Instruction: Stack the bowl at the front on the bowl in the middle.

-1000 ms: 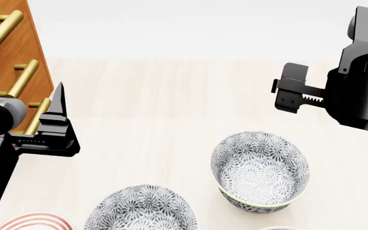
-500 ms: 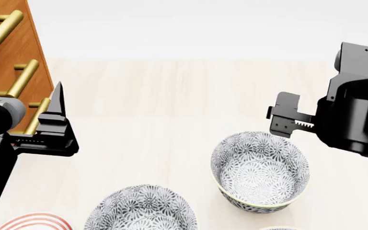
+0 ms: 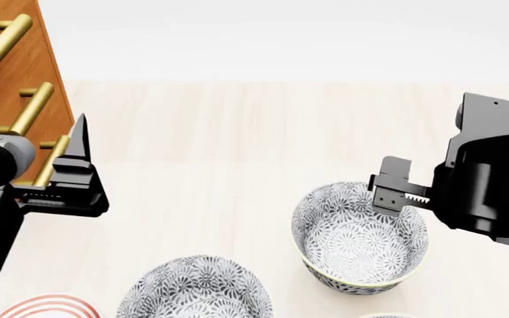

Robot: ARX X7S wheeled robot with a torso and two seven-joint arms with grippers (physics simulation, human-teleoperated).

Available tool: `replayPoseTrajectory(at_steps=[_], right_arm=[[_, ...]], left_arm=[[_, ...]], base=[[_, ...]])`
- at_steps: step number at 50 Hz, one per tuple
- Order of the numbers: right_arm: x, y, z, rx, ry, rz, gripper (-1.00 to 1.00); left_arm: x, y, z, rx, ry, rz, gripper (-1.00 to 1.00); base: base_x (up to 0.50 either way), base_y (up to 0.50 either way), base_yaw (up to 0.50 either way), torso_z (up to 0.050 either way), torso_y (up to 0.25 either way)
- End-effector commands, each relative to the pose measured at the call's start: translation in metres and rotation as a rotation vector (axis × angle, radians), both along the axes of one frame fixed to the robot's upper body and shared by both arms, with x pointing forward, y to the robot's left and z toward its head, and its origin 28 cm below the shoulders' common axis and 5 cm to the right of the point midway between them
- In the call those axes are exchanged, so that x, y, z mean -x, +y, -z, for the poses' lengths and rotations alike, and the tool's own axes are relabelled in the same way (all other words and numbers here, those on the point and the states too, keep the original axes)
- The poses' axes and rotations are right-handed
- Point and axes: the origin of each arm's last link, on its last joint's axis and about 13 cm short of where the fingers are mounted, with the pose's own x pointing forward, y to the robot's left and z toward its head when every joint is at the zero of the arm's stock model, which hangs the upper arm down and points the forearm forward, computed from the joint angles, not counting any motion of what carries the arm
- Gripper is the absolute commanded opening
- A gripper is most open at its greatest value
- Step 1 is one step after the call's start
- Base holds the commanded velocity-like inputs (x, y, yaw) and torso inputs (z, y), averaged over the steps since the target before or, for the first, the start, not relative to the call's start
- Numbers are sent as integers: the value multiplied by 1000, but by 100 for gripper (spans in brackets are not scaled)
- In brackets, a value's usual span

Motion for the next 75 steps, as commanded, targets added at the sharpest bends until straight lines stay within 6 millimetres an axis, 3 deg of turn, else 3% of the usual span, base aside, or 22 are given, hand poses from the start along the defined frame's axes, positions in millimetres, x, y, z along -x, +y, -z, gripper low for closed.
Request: replayPoseTrajectory(at_steps=[1, 23, 75], right_arm=[[-4, 6, 13, -23, 15, -28, 100], [-7, 6, 34, -31, 60, -33, 100], [-8, 6, 56, -28, 113, -47, 100]], left_arm=[[-1, 2, -3, 17, -13, 3, 100], [-2, 3, -3, 18, -11, 3, 100], [0, 3, -2, 20, -9, 1, 100]], base=[[0, 0, 0, 0, 0], [0, 0, 0, 0, 0], [0, 0, 0, 0, 0]])
